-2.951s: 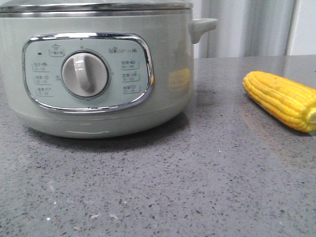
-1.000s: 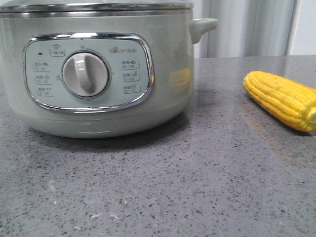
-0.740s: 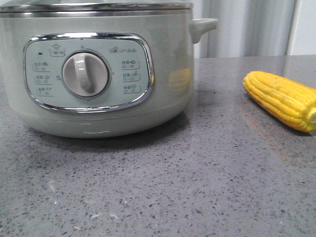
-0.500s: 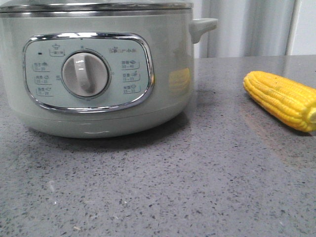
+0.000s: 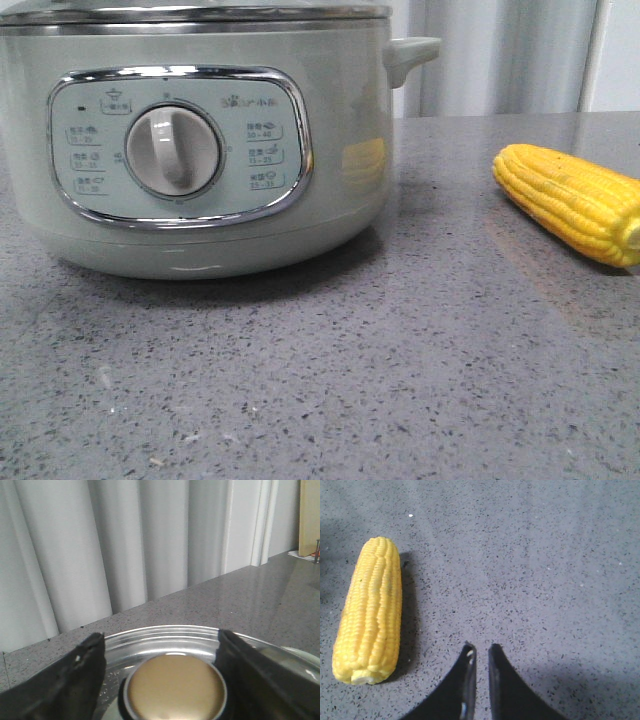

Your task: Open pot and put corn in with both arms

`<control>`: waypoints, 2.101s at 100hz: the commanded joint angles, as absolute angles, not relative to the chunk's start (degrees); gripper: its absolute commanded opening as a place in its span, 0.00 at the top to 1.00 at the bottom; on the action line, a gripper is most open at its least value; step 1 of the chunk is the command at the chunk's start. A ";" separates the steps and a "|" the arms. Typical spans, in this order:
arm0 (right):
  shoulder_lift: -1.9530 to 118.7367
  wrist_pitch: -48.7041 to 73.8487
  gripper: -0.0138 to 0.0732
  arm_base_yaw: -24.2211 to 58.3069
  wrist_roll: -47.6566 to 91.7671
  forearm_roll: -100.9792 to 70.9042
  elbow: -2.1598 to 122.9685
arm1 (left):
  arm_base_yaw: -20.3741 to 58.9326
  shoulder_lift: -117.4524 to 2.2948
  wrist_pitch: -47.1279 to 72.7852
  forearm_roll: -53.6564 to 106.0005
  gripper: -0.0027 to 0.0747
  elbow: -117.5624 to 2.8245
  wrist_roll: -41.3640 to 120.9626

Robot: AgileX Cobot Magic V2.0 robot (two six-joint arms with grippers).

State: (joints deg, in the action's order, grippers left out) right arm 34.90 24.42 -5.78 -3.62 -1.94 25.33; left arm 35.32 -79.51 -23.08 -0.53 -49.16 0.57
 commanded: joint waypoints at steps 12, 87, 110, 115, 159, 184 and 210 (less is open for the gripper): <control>35.35 20.49 0.86 -6.23 -3.37 -2.16 27.56 | 35.73 -77.92 -27.25 0.00 0.65 -51.07 0.00; 35.35 20.27 0.86 -6.23 -3.37 -2.16 27.56 | 35.73 -77.09 -26.97 0.00 0.93 -55.35 0.00; 35.35 20.27 0.86 -6.23 -3.37 -2.16 27.56 | 35.73 -74.71 -26.97 0.00 0.93 -57.34 0.00; 35.35 20.27 0.86 -6.23 -3.37 -2.16 27.56 | 35.62 -73.70 -26.97 0.00 0.93 -57.39 0.00; 35.35 20.01 0.86 -6.23 -3.37 -2.16 27.56 | 27.90 -60.26 -13.99 -0.45 0.93 -56.79 3.36; 35.35 20.01 0.86 -6.23 -3.37 -2.23 27.56 | 17.73 -50.47 -13.75 -0.56 0.93 -49.99 3.73; 35.35 20.01 0.86 -6.23 -3.37 -2.23 27.56 | 8.13 -40.29 -14.10 -0.56 0.93 -38.14 3.73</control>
